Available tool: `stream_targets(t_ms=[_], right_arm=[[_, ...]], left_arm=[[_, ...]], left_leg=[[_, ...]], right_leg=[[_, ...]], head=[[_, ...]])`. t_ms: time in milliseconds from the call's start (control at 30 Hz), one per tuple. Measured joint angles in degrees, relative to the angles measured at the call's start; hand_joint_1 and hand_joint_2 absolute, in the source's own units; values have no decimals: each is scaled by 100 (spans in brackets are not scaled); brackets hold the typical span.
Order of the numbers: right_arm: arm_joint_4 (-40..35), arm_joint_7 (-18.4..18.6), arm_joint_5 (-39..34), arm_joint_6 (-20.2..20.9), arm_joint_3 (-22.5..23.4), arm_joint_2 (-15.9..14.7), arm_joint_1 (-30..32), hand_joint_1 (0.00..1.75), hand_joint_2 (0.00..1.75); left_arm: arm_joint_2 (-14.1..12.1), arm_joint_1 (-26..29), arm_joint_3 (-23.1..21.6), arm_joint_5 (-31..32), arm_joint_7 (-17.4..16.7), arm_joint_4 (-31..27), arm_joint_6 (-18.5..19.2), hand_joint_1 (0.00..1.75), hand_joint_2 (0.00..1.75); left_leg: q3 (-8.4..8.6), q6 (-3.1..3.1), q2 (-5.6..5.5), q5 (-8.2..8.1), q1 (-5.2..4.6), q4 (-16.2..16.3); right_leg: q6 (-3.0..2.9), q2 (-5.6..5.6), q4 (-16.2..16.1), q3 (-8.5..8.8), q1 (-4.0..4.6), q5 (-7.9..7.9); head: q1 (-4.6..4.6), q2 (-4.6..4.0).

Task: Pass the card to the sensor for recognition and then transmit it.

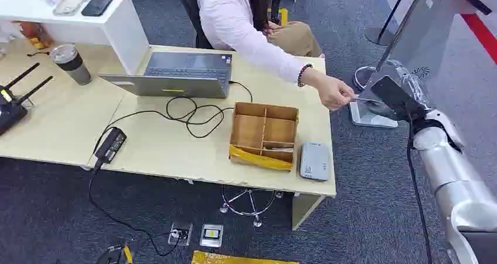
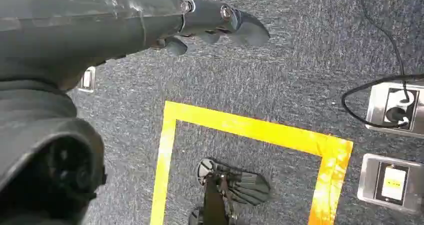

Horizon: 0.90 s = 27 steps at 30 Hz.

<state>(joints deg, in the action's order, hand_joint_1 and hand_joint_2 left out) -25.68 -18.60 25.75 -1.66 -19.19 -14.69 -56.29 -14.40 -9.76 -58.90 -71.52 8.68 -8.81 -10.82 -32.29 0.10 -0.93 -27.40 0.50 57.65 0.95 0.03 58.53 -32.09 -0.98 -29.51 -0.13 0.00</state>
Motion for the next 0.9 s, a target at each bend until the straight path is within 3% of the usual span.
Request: stream_targets(t_ms=[633,667,900], right_arm=[[-302,164,-241,70,-278,173,7,0,175],[-310,164,-256,74,-284,177,7,175,175],[-378,103,-424,107,-336,214,7,175,175]], left_arm=[[-42,8,-2,11,15,0,-2,0,0],[-42,9,-2,9,22,0,-9,0,0],[-44,8,-4,13,50,0,-26,0,0]], left_leg=[[0,0,1,0,0,0],[0,0,1,0,0,0],[0,0,1,0,0,0]], right_leg=[[0,2,0,-1,0,0],[0,2,0,-2,0,0],[0,2,0,-2,0,0]], head=[[2,0],[2,0],[0,0]])
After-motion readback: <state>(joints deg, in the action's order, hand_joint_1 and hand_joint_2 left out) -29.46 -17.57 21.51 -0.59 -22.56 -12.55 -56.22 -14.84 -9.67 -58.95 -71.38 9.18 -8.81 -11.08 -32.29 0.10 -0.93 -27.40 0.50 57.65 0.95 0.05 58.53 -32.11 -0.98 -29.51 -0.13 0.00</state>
